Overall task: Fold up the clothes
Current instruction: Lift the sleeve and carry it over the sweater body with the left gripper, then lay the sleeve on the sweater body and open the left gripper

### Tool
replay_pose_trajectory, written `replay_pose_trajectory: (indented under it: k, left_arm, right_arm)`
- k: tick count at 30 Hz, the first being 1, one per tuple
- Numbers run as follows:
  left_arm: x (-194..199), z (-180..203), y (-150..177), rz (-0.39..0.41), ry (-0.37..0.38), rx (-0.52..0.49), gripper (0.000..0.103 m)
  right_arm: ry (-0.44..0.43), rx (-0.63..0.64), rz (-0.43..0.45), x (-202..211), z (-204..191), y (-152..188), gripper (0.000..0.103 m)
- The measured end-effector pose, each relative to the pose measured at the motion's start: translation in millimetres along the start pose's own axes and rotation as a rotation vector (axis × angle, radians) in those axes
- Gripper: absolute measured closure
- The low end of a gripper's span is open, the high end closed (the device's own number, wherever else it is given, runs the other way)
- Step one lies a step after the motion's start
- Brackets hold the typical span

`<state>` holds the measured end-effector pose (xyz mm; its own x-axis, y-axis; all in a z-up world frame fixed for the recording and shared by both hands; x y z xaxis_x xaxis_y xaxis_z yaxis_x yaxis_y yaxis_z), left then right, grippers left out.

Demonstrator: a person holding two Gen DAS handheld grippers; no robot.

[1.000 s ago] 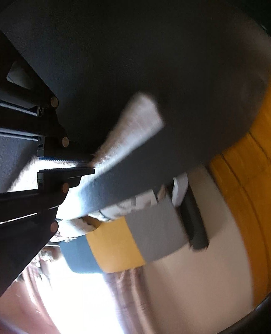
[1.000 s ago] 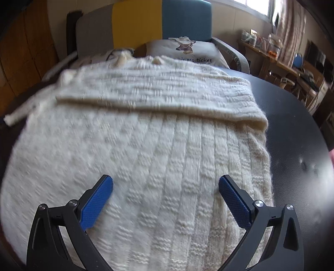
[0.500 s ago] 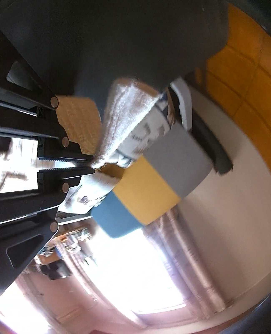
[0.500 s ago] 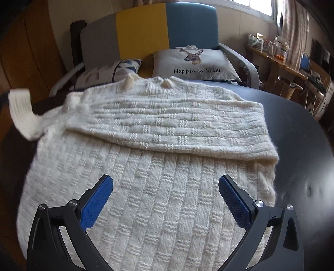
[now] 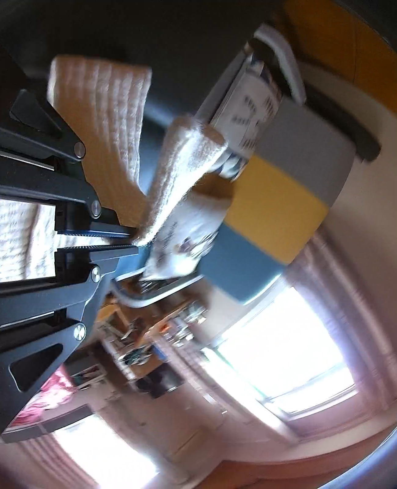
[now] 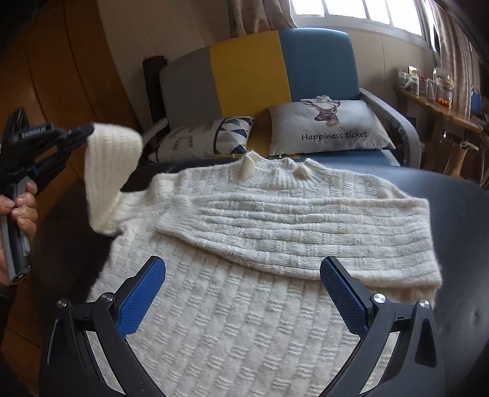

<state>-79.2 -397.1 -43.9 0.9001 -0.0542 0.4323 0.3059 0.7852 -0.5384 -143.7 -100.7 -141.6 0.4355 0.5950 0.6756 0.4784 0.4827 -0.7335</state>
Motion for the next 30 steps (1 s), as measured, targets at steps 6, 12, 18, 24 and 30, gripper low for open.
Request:
replay_pose_trajectory:
  k: [6, 12, 18, 24, 30]
  left_arm:
    - [-35, 22, 36, -0.089, 0.005, -0.055, 0.1]
    - [-57, 22, 62, -0.157, -0.028, -0.086, 0.1]
    - [-73, 25, 93, -0.227, -0.07, -0.136, 0.1]
    - [-89, 28, 124, -0.296, -0.112, -0.187, 0.099]
    - [-94, 28, 145, -0.367, -0.11, -0.169, 0.09]
  right_arm:
    - [0.009, -0.069, -0.03, 0, 24, 20, 0.0]
    - [-0.008, -0.106, -0.028, 3, 35, 19, 0.0]
    - [0.006, -0.135, -0.039, 5, 44, 25, 0.0]
    - [0.018, -0.161, -0.053, 9, 52, 33, 0.0]
    - [0.033, -0.188, -0.065, 19, 56, 44, 0.0]
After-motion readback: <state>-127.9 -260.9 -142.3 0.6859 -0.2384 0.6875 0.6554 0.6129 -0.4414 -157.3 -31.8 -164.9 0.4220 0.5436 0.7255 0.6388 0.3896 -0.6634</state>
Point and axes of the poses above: each gripper's, at about its wrist camera, not at the fingertips, and x roughly against the way its jaws point, z to its right, y to its underside, the point moved 4 cm from there along -x, roughly the way its jaws point, and after that the axes turned 10 degrees about x, right-handed, at the moved point
